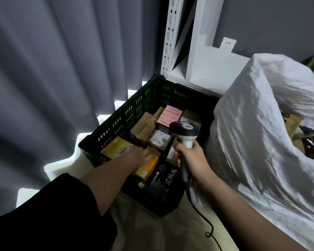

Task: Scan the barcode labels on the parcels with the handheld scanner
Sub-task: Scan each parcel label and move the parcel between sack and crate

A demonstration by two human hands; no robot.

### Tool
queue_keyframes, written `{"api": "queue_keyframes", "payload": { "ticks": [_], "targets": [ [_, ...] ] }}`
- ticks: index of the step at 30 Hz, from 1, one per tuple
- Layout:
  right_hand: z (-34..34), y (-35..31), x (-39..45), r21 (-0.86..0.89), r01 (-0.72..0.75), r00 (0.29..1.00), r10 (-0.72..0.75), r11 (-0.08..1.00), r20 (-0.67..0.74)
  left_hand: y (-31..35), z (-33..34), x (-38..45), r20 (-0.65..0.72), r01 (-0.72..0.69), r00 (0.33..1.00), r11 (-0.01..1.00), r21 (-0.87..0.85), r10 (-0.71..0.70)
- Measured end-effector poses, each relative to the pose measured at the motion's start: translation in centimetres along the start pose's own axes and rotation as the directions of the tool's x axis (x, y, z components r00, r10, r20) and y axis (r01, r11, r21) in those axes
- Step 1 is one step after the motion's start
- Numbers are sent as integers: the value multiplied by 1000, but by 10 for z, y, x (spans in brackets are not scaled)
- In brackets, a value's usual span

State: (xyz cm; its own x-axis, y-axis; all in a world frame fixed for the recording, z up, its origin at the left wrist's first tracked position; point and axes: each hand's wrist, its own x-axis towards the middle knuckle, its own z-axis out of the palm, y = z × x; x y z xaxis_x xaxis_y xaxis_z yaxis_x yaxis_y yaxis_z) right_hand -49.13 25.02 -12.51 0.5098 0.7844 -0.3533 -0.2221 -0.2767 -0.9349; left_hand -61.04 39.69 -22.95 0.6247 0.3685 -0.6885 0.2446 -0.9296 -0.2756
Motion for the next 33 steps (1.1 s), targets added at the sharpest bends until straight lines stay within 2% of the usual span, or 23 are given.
{"api": "queue_keyframes", "payload": {
  "ticks": [2,6,8,11,14,17,20,23,26,29,33],
  "targets": [
    [-1,0,3,25,0,1000,0,1000,-3,0,4,2,-40,-21,999,999,42,23],
    [-8,0,5,53,20,1000,-19,998,-8,-3,10,4,-100,-40,994,997,-62,33],
    [-13,0,3,47,46,999,-47,998,3,-7,3,-5,-138,-37,990,998,-60,28],
    [-21,-3,-2,52,75,997,-76,996,9,-14,-14,-33,-257,-16,966,998,-67,-2],
    [-27,-8,-5,59,74,997,-73,996,-16,-17,-29,-66,-433,-23,899,980,-199,-67],
    [-30,-12,-10,96,98,995,-95,991,-31,-15,-45,-101,-602,-56,782,945,-322,-159],
    [-30,-19,-23,129,139,990,-139,982,-11,-3,-63,-136,-781,-78,604,964,-255,-158],
    [-29,-30,-39,168,165,986,-168,972,4,11,-78,-160,-860,-45,490,982,-185,-140],
    [-25,-40,-54,211,173,984,-180,962,14,24,-93,-179,-900,-8,420,991,-130,-115],
    [-25,-45,-63,268,149,987,-160,952,19,30,-104,-190,-922,6,381,998,-67,-65],
    [-26,-50,-64,330,202,978,-208,922,-18,27,-111,-198,-912,48,405,997,-58,-73]
  ]
}}
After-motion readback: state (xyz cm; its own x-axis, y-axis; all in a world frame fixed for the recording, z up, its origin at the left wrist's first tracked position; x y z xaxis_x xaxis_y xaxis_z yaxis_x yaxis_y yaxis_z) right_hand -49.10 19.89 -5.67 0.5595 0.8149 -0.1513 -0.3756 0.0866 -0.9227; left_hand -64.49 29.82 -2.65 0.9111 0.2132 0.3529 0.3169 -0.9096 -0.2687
